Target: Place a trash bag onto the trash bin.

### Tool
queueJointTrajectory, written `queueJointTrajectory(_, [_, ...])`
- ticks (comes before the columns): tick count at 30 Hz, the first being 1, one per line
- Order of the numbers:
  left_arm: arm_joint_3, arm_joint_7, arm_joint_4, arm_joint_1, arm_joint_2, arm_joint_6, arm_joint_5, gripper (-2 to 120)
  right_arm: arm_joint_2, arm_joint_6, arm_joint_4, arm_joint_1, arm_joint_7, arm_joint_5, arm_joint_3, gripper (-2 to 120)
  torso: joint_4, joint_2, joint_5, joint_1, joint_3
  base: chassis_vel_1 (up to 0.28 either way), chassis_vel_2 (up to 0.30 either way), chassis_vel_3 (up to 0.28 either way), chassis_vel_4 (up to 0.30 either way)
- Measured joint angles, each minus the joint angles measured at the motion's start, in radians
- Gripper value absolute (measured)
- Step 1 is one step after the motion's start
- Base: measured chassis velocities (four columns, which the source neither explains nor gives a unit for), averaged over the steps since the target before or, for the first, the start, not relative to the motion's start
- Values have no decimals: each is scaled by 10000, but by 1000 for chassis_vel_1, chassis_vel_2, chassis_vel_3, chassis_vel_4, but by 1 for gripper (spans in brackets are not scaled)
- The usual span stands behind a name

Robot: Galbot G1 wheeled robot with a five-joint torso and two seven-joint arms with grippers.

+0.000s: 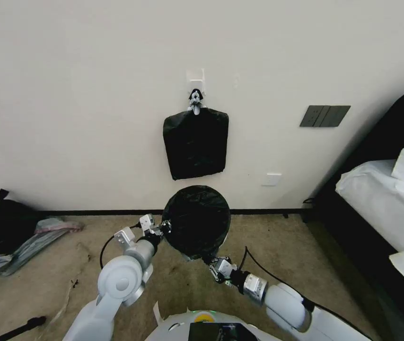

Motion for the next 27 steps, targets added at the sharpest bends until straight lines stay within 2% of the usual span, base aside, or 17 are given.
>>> queueJointTrajectory(5, [-17, -170, -100, 34, 30, 174, -195, 1, 204, 168, -575, 46, 209, -51, 54, 0, 0, 0, 1, 0, 0, 0, 0, 0, 0])
queueJointTrajectory(12, [-33, -181, 23, -12, 69, 219, -165, 1, 140, 310, -373, -178, 257, 52, 273, 0, 0, 0, 1, 0, 0, 0, 0, 0, 0])
queueJointTrajectory(13, [-33, -179, 145, -67, 54, 210, -120, 1, 51, 435, -230, -304, 252, 121, 379, 6, 0, -1, 0, 0, 0, 0, 0, 0, 0])
queueJointTrajectory(14, [-33, -179, 145, -67, 54, 210, -120, 1, 51, 435, -230, -304, 252, 121, 379, 6, 0, -1, 0, 0, 0, 0, 0, 0, 0])
queueJointTrajectory(17, [-43, -178, 424, -270, 13, 149, -84, 1, -229, 761, 117, -678, 123, 197, 655, 21, 0, 0, 0, 0, 0, 0, 0, 0, 0])
queueJointTrajectory(18, [-43, -178, 424, -270, 13, 149, -84, 1, -229, 761, 117, -678, 123, 197, 655, 21, 0, 0, 0, 0, 0, 0, 0, 0, 0])
queueJointTrajectory(20, [-61, -192, 635, -458, -10, 94, -85, 1, -395, 1047, 257, -912, -4, 185, 795, 28, 0, 0, -1, 0, 0, 0, 0, 0, 0])
queueJointTrajectory(22, [-73, -211, 793, -631, -36, 50, -112, 1, -428, 1332, 279, -1100, -93, 94, 928, 37, 0, 0, 0, 0, 0, 0, 0, 0, 0])
queueJointTrajectory(23, [-73, -211, 793, -631, -36, 50, -112, 1, -428, 1332, 279, -1100, -93, 94, 928, 37, 0, 0, 0, 0, 0, 0, 0, 0, 0])
queueJointTrajectory(25, [-77, -232, 937, -803, -50, 7, -131, 1, -397, 1648, 238, -1304, -116, -18, 1120, 49, 0, 0, 2, 0, 0, 0, 0, 0, 0])
queueJointTrajectory(27, [-78, -246, 1000, -859, -47, -6, -131, 1, -396, 1732, 257, -1421, -117, -27, 1218, 52, 0, 0, 3, 0, 0, 0, 0, 0, 0])
